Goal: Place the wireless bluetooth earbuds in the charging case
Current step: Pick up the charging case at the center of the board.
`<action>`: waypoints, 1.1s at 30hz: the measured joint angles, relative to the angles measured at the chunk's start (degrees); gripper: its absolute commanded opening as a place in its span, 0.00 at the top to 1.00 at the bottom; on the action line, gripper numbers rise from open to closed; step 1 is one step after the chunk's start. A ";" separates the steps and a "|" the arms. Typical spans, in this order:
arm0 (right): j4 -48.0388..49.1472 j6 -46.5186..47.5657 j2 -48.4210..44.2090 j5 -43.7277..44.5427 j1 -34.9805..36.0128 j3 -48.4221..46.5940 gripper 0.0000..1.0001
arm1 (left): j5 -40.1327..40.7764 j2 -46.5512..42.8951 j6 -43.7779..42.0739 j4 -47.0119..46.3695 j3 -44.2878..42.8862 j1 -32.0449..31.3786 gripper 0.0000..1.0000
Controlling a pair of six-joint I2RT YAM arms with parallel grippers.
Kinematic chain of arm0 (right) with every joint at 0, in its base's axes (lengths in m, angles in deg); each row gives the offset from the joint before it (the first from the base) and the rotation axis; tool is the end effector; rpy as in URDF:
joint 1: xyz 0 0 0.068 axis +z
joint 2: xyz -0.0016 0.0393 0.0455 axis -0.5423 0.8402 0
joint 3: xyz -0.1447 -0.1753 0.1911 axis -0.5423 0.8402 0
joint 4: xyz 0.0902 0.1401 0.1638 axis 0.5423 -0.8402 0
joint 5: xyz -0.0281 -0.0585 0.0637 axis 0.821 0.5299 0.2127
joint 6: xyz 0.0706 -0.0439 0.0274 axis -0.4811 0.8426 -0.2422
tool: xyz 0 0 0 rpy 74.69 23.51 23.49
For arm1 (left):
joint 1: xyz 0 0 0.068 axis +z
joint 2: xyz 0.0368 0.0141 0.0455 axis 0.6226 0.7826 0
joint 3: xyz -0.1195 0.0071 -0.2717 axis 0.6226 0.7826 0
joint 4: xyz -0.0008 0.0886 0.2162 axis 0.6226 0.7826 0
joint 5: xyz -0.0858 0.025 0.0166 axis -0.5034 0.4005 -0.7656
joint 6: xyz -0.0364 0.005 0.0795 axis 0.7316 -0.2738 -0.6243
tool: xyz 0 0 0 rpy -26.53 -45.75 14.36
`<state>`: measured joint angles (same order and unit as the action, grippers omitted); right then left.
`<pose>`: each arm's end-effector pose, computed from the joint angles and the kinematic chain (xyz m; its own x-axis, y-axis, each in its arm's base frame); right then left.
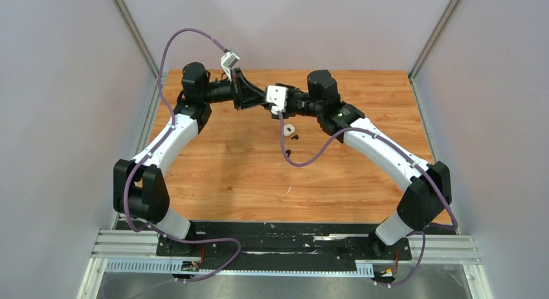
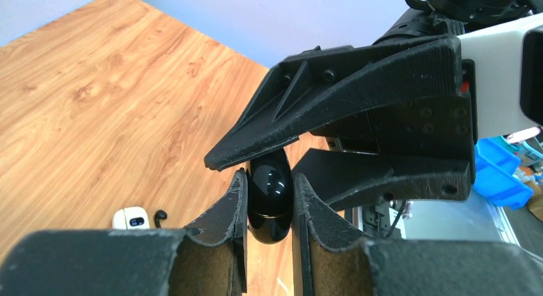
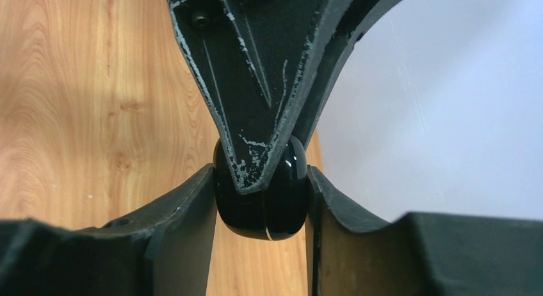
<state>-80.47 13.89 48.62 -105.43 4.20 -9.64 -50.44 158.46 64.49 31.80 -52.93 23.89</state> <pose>0.2771 0.2573 0.3925 0.5502 -0.4278 -0.7171 -0.7521 0.1192 -0.6481 0.3133 -0.1540 0.4029 -0.4445 -0.1041 -0.8897 0.8754 0.1603 -0.4561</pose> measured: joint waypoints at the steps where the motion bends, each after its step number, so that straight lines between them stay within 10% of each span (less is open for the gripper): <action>1: 0.35 -0.11 0.00 -0.07 0.00 0.17 0.73 | -0.09 0.00 0.02 0.00 0.00 0.04 0.99; 5: 0.94 -0.50 0.00 0.17 0.02 0.33 0.78 | 0.02 0.00 0.09 -0.04 0.00 0.04 0.53; 7: 1.14 -1.53 0.00 0.35 0.02 0.33 0.79 | 0.44 0.00 0.26 0.13 0.00 0.07 0.47; 26: 3.89 -4.63 -0.11 1.66 0.00 0.48 0.76 | -0.44 -0.35 3.56 -4.96 1.11 0.70 0.29; 33: 5.40 -3.87 -1.01 1.38 0.00 2.36 0.75 | 0.61 -0.33 4.35 -5.51 1.16 1.31 0.40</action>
<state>-75.07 10.02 47.61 -104.05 4.20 -7.28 -49.83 158.14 68.84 26.29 -51.77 25.20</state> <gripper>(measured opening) 0.454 0.646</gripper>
